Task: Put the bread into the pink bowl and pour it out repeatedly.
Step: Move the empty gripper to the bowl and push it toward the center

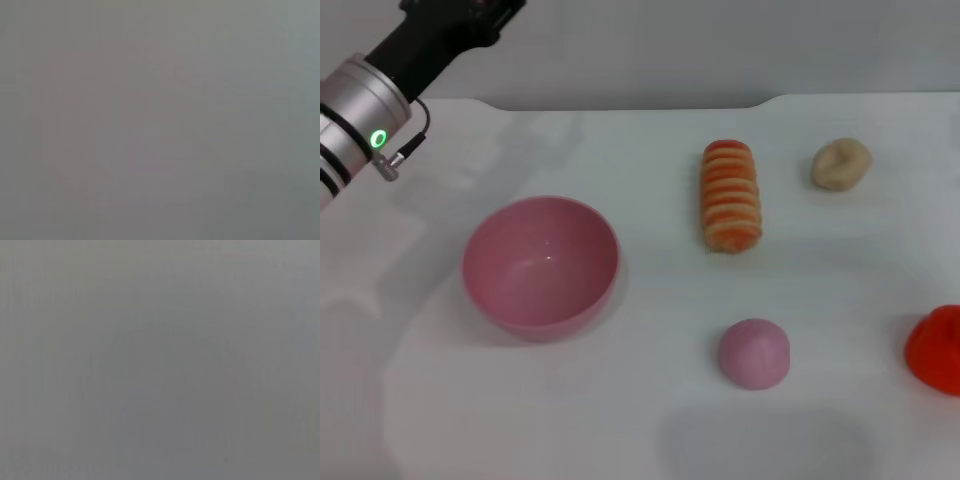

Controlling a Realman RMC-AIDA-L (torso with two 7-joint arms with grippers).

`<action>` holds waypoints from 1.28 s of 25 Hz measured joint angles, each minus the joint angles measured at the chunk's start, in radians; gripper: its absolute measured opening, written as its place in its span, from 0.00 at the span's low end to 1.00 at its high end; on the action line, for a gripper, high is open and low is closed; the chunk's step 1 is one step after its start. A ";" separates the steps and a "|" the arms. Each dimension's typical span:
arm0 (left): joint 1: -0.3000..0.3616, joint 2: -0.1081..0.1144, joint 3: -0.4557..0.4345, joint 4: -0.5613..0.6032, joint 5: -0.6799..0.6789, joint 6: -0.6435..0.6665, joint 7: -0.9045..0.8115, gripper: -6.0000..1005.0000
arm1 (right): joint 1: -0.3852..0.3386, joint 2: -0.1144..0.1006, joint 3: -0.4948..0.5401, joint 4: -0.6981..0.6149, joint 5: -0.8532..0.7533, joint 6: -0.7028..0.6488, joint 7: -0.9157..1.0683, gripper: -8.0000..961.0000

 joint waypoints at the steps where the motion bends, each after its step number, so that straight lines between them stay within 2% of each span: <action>1: 0.000 0.002 -0.001 0.012 0.027 -0.011 -0.022 0.71 | 0.000 0.000 0.000 -0.001 0.000 0.000 0.000 0.54; 6: 0.011 0.016 -0.008 0.053 0.118 -0.022 -0.117 0.71 | 0.000 -0.001 0.000 -0.006 -0.001 0.000 0.000 0.54; 11: 0.026 0.050 0.000 0.136 0.275 -0.003 -0.291 0.71 | 0.001 -0.001 0.000 -0.006 -0.003 0.000 0.000 0.54; 13: 0.031 0.071 -0.002 0.186 0.384 0.025 -0.390 0.71 | 0.001 -0.001 -0.001 -0.007 -0.005 0.000 0.000 0.54; 15: 0.038 0.109 -0.026 0.277 0.555 0.102 -0.563 0.71 | 0.001 -0.001 -0.003 -0.008 -0.007 0.000 0.000 0.54; 16: 0.038 0.109 -0.026 0.277 0.555 0.102 -0.563 0.71 | 0.001 -0.001 -0.005 -0.009 -0.007 0.000 0.000 0.54; 19: 0.041 0.148 -0.081 0.337 0.686 0.206 -0.723 0.71 | -0.003 -0.001 -0.006 -0.009 -0.008 0.000 0.001 0.54; 21: 0.041 0.163 -0.130 0.374 0.775 0.263 -0.830 0.71 | -0.009 0.001 -0.004 -0.010 -0.008 0.000 0.003 0.55; 24: 0.041 0.172 -0.194 0.439 0.936 0.302 -0.974 0.72 | -0.019 0.002 -0.002 -0.010 -0.007 0.000 0.008 0.55; 26: 0.036 0.173 -0.237 0.487 1.079 0.323 -1.088 0.72 | -0.024 0.002 -0.002 -0.009 -0.005 0.000 0.008 0.55; 28: 0.025 0.173 -0.268 0.503 1.166 0.349 -1.149 0.72 | -0.026 0.002 -0.001 -0.006 -0.002 0.000 0.008 0.55; 32: 0.008 0.164 -0.311 0.508 1.255 0.401 -1.218 0.72 | -0.031 0.002 -0.001 -0.003 -0.001 -0.001 0.009 0.55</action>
